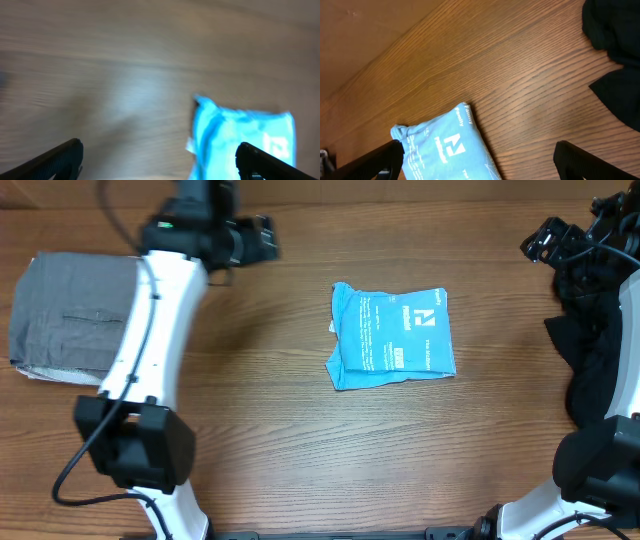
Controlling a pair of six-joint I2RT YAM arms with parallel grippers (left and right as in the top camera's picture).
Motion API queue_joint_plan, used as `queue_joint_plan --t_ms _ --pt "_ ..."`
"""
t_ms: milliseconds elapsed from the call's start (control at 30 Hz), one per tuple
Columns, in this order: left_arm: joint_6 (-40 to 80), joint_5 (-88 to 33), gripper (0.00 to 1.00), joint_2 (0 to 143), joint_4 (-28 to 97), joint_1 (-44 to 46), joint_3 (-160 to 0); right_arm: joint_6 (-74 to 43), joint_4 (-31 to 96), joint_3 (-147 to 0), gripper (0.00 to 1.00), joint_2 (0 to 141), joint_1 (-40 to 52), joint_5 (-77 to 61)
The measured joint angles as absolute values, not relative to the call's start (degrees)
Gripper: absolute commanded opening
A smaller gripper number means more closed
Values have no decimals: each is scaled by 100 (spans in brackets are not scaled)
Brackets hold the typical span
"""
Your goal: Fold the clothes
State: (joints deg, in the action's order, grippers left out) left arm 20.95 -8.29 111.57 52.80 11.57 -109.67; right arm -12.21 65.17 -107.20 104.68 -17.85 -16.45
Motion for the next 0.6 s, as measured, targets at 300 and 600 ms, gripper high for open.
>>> queue_joint_plan --t_ms 300,600 --pt "2563 -412 57 11657 5192 3275 -10600 -1221 6512 -10720 100 10468 -1785 -1645" --pt "2687 -600 14 12759 5688 4066 -10567 -1216 6512 -10720 100 10468 -1785 -1645"
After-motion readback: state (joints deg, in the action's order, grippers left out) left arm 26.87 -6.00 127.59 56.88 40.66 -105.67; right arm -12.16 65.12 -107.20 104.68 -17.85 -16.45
